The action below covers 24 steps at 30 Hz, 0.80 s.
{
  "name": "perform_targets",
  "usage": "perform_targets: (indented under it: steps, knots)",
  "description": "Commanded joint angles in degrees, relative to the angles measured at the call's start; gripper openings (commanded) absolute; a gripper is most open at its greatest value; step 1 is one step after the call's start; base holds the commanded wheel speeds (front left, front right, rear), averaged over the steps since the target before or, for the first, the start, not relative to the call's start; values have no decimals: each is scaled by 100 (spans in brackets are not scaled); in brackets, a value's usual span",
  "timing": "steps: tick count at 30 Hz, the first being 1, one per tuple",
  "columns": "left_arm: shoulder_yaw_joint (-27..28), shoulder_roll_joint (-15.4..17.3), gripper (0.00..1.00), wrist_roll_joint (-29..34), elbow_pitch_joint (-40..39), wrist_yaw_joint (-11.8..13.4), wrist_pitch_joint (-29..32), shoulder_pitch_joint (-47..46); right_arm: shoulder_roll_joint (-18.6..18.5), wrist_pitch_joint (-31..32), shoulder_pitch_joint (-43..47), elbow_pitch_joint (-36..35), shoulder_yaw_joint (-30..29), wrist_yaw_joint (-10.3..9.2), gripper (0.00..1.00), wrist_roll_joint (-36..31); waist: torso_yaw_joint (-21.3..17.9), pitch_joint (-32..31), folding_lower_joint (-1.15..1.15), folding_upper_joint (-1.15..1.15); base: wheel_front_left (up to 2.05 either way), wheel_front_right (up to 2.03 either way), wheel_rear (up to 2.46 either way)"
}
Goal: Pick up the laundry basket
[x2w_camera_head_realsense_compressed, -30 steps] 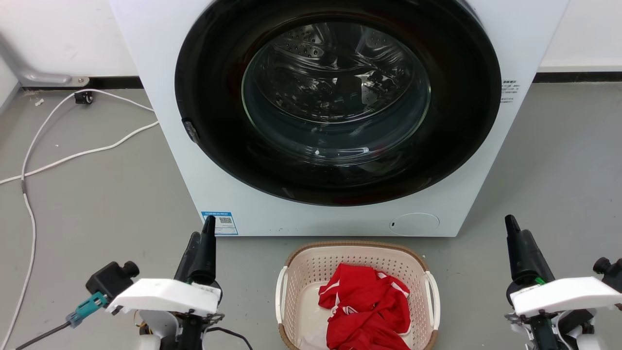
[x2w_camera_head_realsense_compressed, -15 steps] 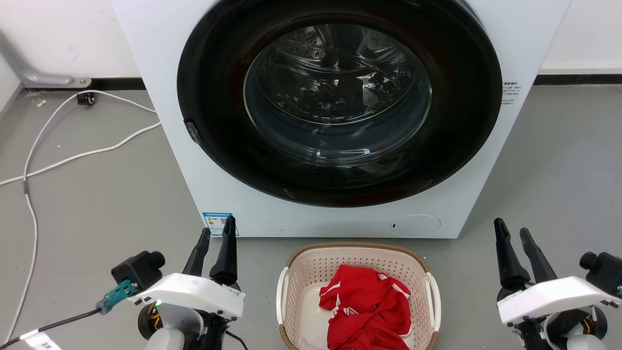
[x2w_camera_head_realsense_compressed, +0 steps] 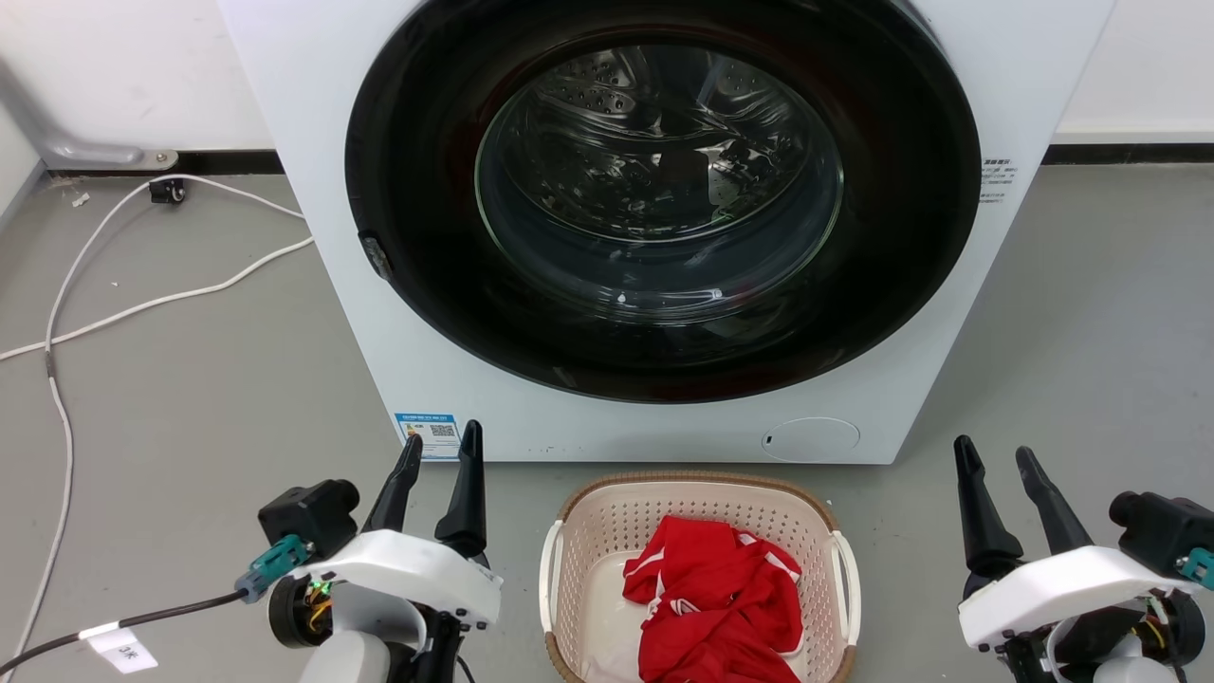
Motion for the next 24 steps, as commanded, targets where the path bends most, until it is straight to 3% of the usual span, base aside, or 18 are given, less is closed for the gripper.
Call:
perform_targets:
  steps: [1,10,24]
  knots:
    - [-42,10,100,189,-10,30,-55,-138,8,-40,-7,-82,8,1,100,-203,0,0,0,0,0,0,0]
    - [-190,7,100,880,122,94,-207,-175,13,-69,12,-106,14,1,100,-825,27,8,0,0,0,0,0]
    - [-279,4,100,1450,269,175,-375,-230,15,-7,109,-280,0,1,100,-1414,50,5,0,0,0,0,0]
